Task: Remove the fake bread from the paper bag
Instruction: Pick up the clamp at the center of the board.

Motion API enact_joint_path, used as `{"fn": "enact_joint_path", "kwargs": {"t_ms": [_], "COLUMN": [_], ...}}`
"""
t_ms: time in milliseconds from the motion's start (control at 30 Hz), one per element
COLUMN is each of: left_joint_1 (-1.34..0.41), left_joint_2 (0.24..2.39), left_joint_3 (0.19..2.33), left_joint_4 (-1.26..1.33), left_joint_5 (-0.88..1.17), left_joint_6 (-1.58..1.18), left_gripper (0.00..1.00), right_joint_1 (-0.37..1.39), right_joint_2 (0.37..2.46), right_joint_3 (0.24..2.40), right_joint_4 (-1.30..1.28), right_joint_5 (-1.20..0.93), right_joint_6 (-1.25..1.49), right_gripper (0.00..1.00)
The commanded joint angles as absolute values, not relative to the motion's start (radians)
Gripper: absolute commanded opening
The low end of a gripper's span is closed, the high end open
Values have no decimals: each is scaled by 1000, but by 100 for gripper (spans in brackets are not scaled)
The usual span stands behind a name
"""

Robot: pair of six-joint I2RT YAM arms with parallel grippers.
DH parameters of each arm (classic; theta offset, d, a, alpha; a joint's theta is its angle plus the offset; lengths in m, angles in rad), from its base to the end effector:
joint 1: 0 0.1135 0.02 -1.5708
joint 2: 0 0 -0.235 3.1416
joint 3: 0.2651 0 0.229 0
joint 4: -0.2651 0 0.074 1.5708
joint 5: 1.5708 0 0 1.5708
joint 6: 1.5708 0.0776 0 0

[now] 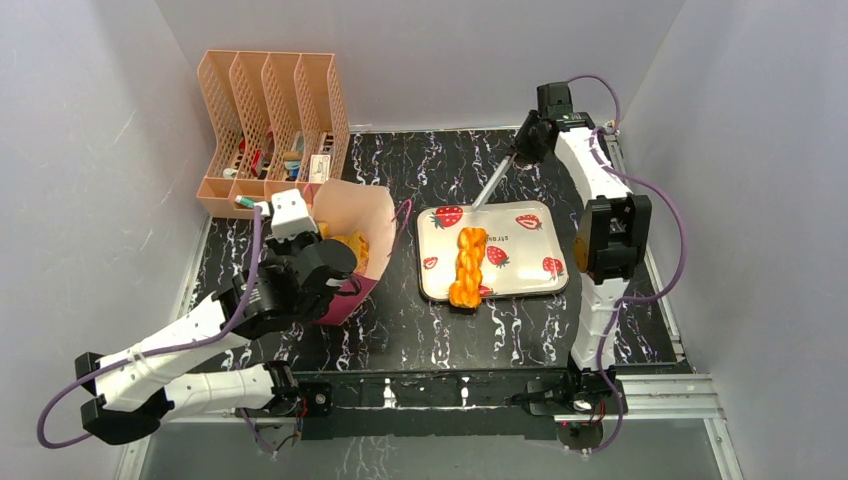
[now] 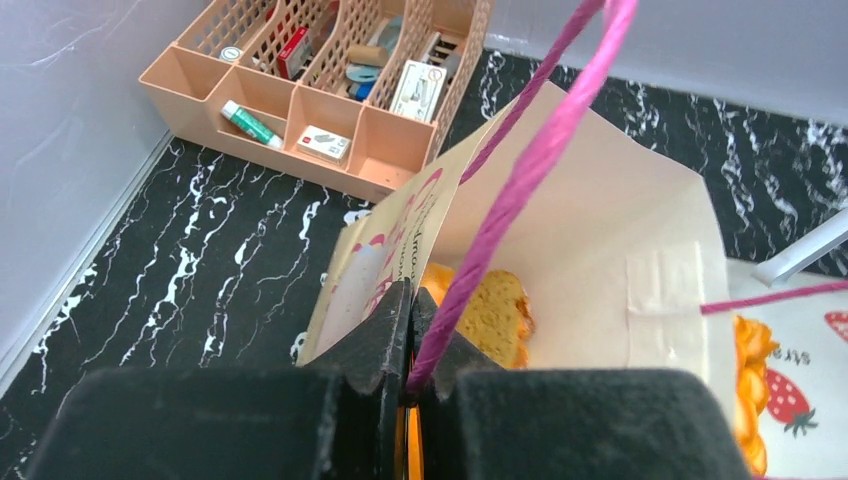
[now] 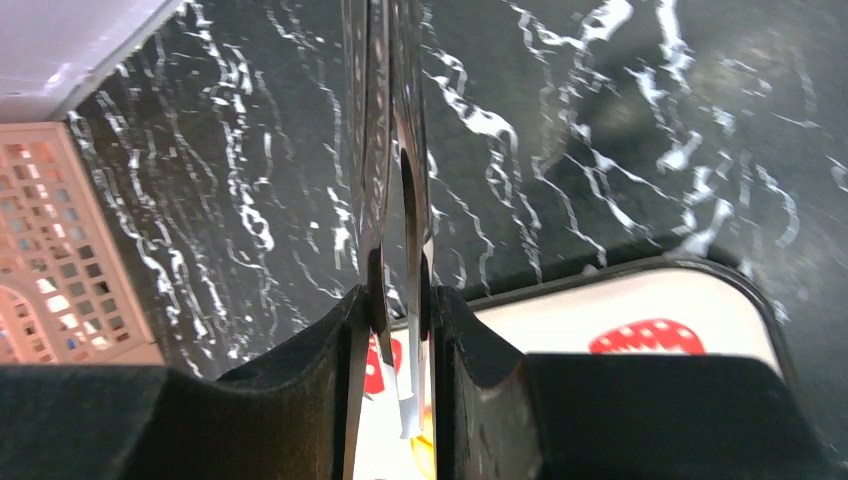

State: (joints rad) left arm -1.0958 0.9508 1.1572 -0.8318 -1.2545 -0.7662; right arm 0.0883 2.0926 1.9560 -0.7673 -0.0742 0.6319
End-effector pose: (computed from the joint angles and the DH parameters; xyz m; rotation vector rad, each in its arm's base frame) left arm 0.1420 -0.1148 0.3513 -0.3316 1.7224 0.0371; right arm 0.4556 0.0461 0.2276 0.6439 2.4307 0.3942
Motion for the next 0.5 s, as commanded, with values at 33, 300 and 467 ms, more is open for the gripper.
{"fn": "enact_joint_path", "kwargs": {"t_ms": [33, 300, 467], "left_joint_1": [-1067, -965, -908], "left_joint_2": [886, 894, 872], "left_joint_3": [1118, 1077, 1007], "left_joint_4": [-670, -552, -329], "left_joint_5": [-1360, -1262, -1222], "left_joint_6": [-666, -549, -368], "left_gripper": [0, 0, 0], "right_joint_1": [72, 58, 57], "right_joint_2": [2156, 2113, 2086], "right_joint_3": [2115, 2096, 2087], "right_joint_4": [-702, -705, -709], "right_joint_5": [-183, -157, -147], "right_joint_6": [670, 657, 648], "right_gripper": [12, 12, 13]}}
